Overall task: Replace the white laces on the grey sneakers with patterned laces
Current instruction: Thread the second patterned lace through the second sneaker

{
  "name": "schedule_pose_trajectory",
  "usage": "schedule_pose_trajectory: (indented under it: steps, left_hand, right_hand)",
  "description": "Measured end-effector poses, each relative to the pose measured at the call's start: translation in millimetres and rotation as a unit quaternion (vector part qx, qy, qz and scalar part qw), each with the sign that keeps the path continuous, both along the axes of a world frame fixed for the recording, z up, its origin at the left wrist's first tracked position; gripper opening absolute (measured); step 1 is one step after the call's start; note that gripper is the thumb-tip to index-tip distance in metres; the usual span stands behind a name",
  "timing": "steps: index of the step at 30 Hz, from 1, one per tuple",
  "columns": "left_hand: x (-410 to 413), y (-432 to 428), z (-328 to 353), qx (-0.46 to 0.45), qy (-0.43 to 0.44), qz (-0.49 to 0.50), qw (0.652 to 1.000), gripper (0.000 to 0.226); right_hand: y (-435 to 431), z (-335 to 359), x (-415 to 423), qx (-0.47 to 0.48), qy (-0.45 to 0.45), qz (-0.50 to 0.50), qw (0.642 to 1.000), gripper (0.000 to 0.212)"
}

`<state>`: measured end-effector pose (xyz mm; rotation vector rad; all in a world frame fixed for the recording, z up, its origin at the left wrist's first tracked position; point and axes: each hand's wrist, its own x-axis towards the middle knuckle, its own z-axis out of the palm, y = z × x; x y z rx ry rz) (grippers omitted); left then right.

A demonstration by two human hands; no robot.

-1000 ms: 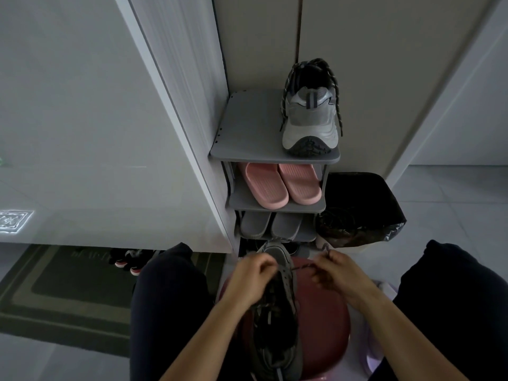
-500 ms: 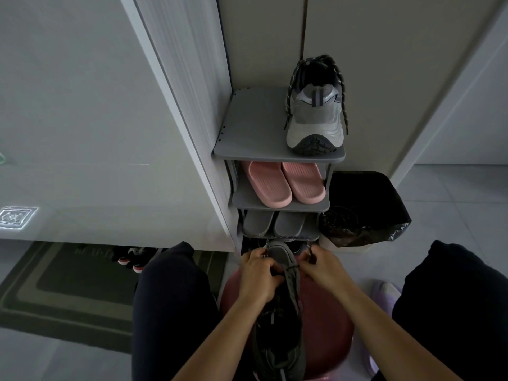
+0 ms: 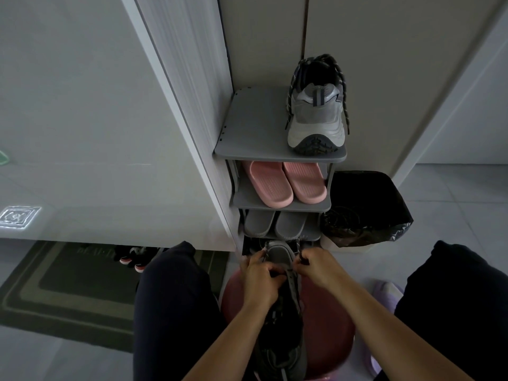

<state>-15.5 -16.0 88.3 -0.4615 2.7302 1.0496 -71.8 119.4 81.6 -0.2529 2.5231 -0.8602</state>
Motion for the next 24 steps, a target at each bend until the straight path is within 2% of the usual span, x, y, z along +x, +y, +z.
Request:
schedule_pose_trajectory:
  steps: [4, 7, 9, 12, 18, 21, 23, 24]
  left_hand:
    - [1, 3, -2, 0.012, 0.019, 0.008, 1.0, 0.022]
    - [2, 3, -4, 0.001, 0.027, 0.003, 1.0, 0.022]
    - [1, 3, -6, -0.015, 0.032, -0.007, 0.999, 0.02]
    - [-3, 5, -8, -0.056, 0.04, -0.019, 0.997, 0.019]
    - [-2, 12, -10, -0.139, 0.083, -0.018, 0.987, 0.014]
    - [-1, 15, -14, -0.155, 0.082, -0.016, 0.984, 0.012]
    - [-2, 16, -17, -0.164, 0.077, -0.014, 0.983, 0.007]
    - [-3, 15, -19, -0.165, 0.079, -0.014, 0.983, 0.012]
  right_hand:
    - [-11, 8, -5, 0.069, 0.027, 0.074, 0.994, 0.017]
    - [-12, 4, -6, 0.051, -0.013, 0.051, 0.997, 0.016]
    - [-8, -3, -2, -0.016, -0.061, -0.014, 0.998, 0.021]
    - [-5, -14, 9, -0.149, -0.112, -0.119, 0.975, 0.008]
    - [-6, -11, 15, -0.251, -0.146, -0.21, 0.933, 0.016]
    - [-7, -10, 14, -0.239, -0.129, -0.208, 0.94, 0.01]
    - [-12, -13, 14, -0.181, -0.087, -0.187, 0.961, 0.024]
    - [-15, -14, 14, -0.154, -0.068, -0.177, 0.97, 0.03]
